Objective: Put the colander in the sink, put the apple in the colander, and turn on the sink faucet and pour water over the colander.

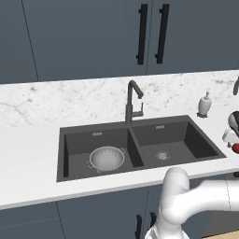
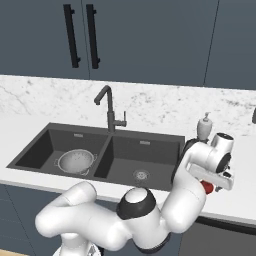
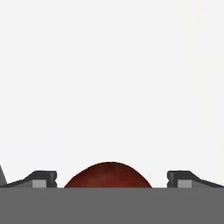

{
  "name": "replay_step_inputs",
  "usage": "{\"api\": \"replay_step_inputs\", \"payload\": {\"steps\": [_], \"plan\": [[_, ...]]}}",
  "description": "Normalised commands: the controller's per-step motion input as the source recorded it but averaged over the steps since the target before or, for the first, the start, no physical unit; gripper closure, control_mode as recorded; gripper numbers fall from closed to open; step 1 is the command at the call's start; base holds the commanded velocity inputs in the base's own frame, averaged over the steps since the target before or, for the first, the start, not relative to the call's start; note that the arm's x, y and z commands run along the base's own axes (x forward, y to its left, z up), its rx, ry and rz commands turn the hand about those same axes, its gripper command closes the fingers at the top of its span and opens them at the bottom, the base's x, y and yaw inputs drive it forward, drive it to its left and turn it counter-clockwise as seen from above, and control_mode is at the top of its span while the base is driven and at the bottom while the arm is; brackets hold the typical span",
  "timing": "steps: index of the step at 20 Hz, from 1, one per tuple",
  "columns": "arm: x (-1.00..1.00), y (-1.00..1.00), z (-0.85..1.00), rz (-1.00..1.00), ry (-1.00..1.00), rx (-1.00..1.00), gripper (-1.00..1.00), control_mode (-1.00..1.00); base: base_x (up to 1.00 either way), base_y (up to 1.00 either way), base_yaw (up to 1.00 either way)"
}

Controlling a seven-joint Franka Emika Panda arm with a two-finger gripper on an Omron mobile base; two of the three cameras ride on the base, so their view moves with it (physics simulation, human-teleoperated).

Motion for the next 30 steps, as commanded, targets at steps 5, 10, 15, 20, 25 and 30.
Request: {"api": "replay_step_inputs", "payload": {"steps": [5, 10, 15, 20, 25, 30], "plan": [[-0.1, 0.0, -0.12, -0.1, 0.0, -0.07, -1.0, -1.0, 0.0, 0.0, 0.0], [-0.11, 0.01, 0.0, -0.1, -0.01, -0.08, -1.0, -1.0, 0.0, 0.0, 0.0], [-0.17, 0.0, 0.0, -0.11, 0.0, -0.06, -1.0, -1.0, 0.0, 0.0, 0.0], [-0.04, 0.03, 0.0, -0.09, 0.0, -0.03, -1.0, -1.0, 0.0, 0.0, 0.0], [-0.01, 0.06, 0.0, -0.07, 0.0, 0.0, -1.0, -1.0, 0.0, 0.0, 0.0], [-0.02, 0.01, 0.0, -0.1, 0.0, 0.0, -1.0, -1.0, 0.0, 0.0, 0.0]]}}
